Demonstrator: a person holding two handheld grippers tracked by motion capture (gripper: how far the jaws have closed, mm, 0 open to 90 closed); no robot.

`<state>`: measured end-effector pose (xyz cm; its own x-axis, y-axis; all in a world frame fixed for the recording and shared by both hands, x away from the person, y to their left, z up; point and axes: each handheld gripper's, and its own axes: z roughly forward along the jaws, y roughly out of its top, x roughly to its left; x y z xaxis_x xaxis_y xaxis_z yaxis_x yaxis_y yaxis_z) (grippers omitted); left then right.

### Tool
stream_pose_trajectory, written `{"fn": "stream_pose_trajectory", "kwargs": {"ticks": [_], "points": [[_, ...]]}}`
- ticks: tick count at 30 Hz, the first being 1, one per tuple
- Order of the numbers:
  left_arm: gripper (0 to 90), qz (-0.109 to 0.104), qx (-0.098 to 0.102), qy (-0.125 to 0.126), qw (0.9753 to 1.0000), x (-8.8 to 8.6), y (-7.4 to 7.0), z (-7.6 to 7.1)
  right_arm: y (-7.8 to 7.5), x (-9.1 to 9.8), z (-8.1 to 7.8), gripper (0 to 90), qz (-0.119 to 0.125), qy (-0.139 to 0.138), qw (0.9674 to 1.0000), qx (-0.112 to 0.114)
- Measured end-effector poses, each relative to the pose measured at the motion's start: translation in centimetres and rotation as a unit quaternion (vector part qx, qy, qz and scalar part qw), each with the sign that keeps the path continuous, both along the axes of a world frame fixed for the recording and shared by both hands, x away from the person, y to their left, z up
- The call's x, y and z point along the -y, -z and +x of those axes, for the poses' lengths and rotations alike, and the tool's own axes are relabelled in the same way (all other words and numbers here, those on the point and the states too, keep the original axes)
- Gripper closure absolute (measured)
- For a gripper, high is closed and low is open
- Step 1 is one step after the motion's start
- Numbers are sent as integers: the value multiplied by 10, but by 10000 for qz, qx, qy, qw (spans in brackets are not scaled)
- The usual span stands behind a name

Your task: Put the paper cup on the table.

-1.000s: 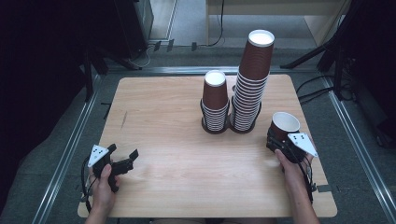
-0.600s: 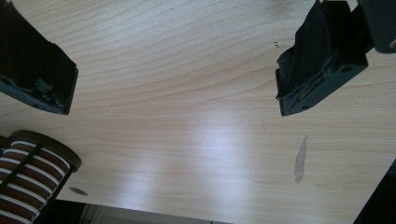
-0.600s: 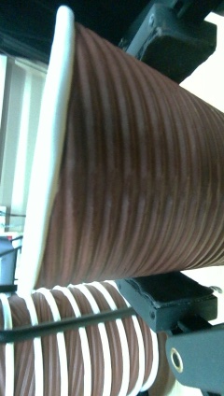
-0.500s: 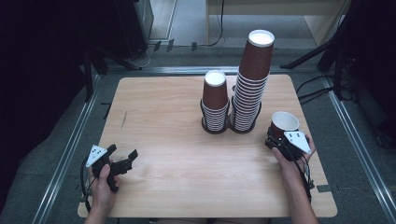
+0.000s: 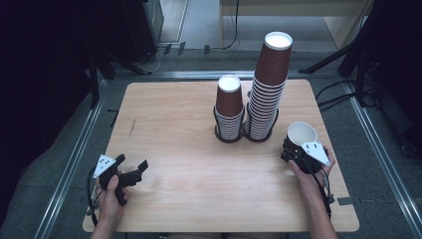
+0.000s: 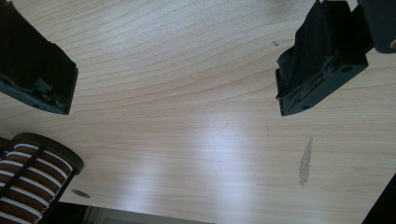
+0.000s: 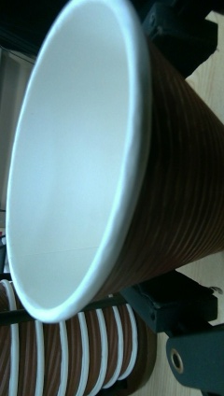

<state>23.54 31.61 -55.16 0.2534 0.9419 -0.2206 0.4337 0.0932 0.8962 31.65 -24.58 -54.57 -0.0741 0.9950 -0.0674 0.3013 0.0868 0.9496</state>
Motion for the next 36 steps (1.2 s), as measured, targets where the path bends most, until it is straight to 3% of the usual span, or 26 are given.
{"fn": "stream_pose_trajectory", "kwargs": {"ticks": [5,9,11,16,22,36], "points": [[0,2,6,13,10000,0,0,0,-1,0,-2,113,83,-77,9999,-21],[0,-9,4,16,10000,0,0,0,-4,3,-3,0,376,-392,9985,-66],[0,8,6,23,10000,1,0,0,-5,6,-4,0,556,-515,9971,-67],[0,20,14,35,10000,1,0,0,-9,10,-9,0,634,-556,9963,-133],[0,8,24,33,10000,1,0,0,-15,10,-20,0,464,-571,9972,-124],[0,25,46,19,10000,2,1,-1,-22,29,-47,0,422,-521,9977,-79]]}}
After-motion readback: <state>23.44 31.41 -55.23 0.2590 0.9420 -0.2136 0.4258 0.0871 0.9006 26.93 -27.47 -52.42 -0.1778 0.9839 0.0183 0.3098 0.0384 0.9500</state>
